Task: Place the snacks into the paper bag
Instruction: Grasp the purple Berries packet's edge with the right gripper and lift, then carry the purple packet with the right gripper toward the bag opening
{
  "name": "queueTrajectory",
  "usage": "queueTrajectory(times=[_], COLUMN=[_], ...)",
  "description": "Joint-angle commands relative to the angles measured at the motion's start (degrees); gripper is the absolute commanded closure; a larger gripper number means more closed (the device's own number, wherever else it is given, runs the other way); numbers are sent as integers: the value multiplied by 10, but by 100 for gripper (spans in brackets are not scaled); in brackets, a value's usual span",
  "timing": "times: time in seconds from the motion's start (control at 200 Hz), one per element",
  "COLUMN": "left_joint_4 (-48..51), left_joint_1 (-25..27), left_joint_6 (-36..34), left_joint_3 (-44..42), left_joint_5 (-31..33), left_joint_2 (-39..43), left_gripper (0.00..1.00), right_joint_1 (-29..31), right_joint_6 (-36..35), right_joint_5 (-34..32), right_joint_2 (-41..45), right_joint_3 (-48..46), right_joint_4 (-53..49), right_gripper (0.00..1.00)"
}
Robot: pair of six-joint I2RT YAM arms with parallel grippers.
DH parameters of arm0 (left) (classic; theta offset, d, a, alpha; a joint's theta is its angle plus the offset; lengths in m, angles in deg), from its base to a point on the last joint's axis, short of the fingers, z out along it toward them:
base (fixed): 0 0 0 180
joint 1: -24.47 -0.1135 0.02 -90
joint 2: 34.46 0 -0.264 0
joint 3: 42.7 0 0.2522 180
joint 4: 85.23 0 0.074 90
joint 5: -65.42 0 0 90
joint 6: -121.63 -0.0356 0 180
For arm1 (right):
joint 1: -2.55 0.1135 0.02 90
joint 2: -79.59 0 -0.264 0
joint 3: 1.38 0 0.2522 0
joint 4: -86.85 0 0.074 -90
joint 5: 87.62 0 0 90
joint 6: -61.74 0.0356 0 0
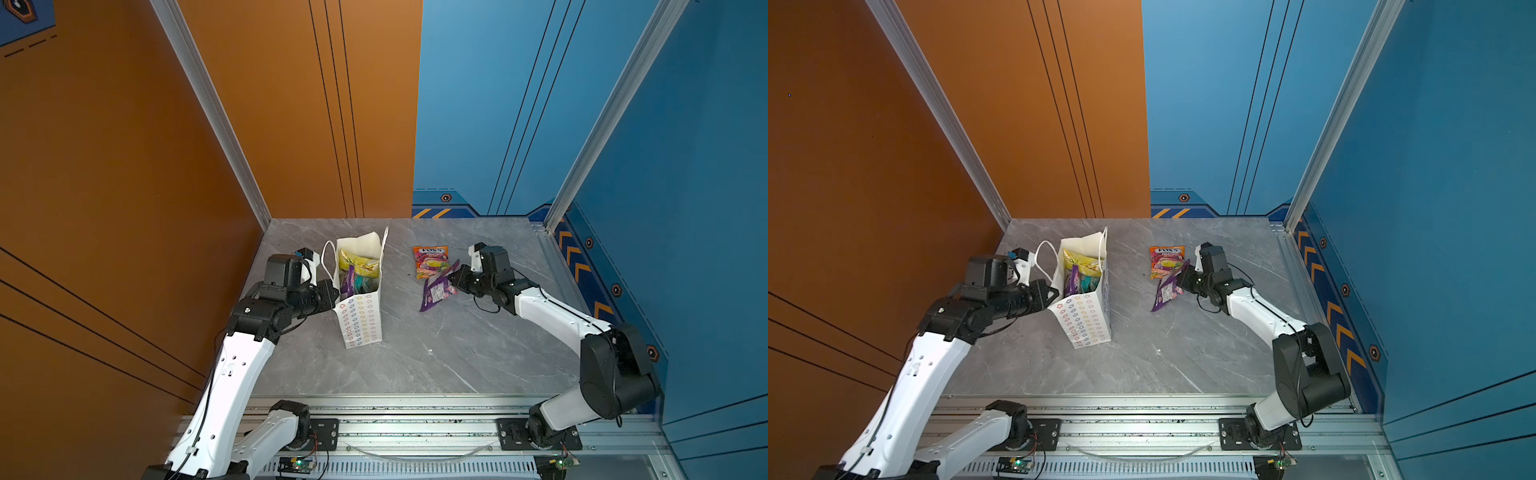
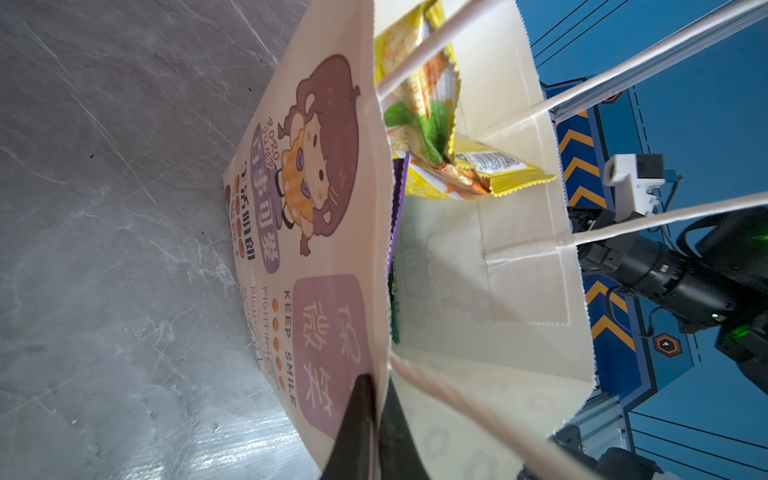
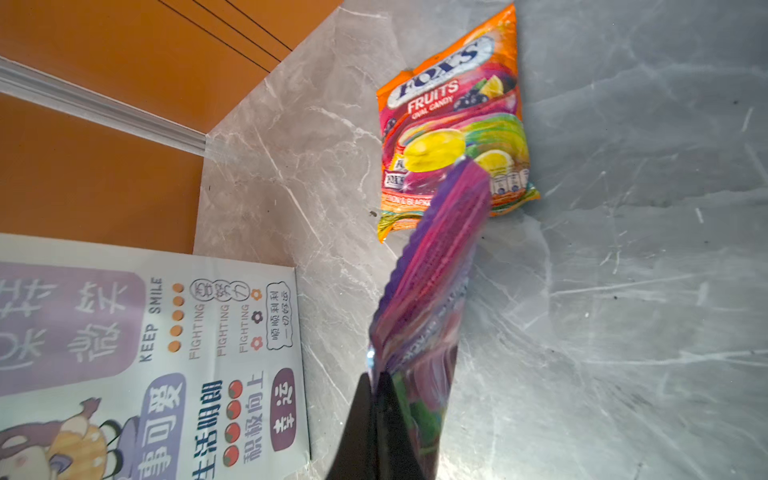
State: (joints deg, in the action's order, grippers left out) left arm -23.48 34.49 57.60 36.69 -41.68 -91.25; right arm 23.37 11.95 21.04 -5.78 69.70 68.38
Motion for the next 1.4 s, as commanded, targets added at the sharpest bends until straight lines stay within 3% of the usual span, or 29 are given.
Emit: queueTrajectory(times=[0.0,0.275,0.48,0.981,1.271,1.391], left_joint_4=[-8,-8,-8,-12,-18,-18], left_joint_1=[-5,-4,-3,-3,-1,-2], left_joint_6=[-1,0,1,4,7,6], left_joint_3=[2,2,1,2,-2,-2], left_joint_5=[-19,-20,-21,-23,-26,-25], left_joint_2=[2,3,1,-2,-6,-4], left_gripper=[93,93,93,93,92,93], right_joint_1=[17,70,111,206,257,277], right_joint_6=[-28,-59,-85,-157,-191,-207], right_joint_5=[-35,-96,-125,-107,-50,-31], right_joint_2=[46,120,118,-53,-155,-173], right_joint_3=[42,125,220,524,692,718], right_joint_4=[-46,-97,-96,-105,-157,-175], right_gripper=[100,100,100,100,100,100])
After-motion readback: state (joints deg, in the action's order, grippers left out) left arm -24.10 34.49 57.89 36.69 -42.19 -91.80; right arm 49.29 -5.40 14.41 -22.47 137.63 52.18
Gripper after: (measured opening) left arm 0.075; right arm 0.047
